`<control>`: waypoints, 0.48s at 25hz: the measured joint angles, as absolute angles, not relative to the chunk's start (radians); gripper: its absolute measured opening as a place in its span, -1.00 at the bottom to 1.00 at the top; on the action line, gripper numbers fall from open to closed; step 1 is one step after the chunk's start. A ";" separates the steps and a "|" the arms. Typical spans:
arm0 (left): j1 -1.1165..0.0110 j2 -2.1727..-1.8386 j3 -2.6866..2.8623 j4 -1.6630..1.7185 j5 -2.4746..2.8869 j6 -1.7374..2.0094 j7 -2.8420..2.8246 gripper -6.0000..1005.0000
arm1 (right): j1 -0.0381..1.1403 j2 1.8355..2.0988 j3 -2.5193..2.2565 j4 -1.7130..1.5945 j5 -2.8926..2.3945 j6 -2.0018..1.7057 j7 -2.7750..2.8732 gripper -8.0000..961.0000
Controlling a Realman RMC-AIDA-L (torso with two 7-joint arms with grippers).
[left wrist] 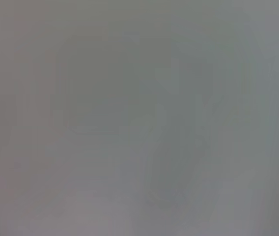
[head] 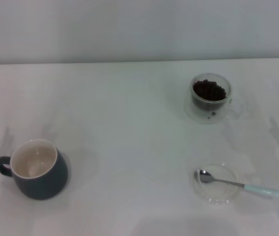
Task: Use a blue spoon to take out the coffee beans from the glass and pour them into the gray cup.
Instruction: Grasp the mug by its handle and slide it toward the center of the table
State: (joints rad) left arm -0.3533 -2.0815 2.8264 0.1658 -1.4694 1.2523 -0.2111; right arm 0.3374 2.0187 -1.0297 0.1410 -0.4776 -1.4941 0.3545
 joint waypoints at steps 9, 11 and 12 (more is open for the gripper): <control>-0.344 -2.082 2.824 0.164 -1.474 1.255 -0.212 0.77 | 0.328 2.018 -1.032 0.148 -0.492 -1.499 0.355 0.73; -0.341 -2.081 2.826 0.164 -1.473 1.265 -0.211 0.77 | 0.328 2.018 -1.032 0.149 -0.493 -1.499 0.354 0.73; -0.337 -2.081 2.827 0.164 -1.472 1.273 -0.210 0.77 | 0.328 2.017 -1.032 0.148 -0.493 -1.499 0.353 0.73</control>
State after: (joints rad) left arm -0.3374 -2.0815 2.8267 0.1641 -1.4715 1.2728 -0.2103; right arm 0.3283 2.0175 -1.0322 0.1477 -0.4925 -1.4988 0.3534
